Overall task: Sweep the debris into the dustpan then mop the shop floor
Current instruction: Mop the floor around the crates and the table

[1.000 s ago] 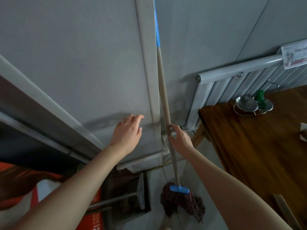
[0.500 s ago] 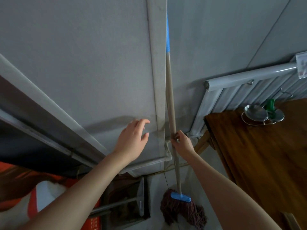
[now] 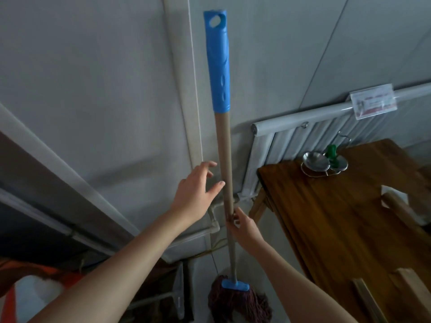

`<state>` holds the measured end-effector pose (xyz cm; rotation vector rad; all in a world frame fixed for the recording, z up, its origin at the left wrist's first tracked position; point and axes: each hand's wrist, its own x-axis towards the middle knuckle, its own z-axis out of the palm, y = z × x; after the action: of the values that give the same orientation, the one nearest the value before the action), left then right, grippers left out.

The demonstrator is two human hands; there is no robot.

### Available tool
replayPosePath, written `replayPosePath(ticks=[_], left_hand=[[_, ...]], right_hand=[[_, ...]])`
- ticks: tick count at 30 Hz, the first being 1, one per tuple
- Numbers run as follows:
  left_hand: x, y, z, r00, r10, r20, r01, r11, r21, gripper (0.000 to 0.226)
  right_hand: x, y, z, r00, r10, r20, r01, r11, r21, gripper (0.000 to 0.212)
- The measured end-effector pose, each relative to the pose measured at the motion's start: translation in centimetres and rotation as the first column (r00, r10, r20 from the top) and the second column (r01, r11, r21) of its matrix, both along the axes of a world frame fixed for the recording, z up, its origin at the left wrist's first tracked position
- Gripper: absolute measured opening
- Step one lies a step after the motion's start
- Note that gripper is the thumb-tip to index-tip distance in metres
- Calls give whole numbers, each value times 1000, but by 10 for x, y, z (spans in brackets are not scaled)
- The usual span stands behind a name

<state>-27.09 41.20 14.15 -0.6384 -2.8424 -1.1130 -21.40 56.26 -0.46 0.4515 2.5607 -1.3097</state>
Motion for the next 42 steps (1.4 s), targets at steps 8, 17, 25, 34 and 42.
replayPosePath(ticks=[8,17,25,34,42], left_hand=[[27,14,17,976,-133,171,61,926,373,27],[51,4,16,950,-210,232,101,907,408,36],[73,3,15,959,-192,209,57,852,520,30],[142,-36,18,919,-354,176,241,855,459,29],[243,-120,35,921,-382,71,293,804,517,27]], right_hand=[[31,-11,3,1000,2,-11,-2,1000,-3,21],[47,-19,0,999,-41,2,41,999,-13,16],[67,-25,-2,995,-93,-30,93,995,-29,13],[136,-51,8,991,-133,-16,133,991,22,10],[232,-130,40,988,-125,-89,133,987,87,7]])
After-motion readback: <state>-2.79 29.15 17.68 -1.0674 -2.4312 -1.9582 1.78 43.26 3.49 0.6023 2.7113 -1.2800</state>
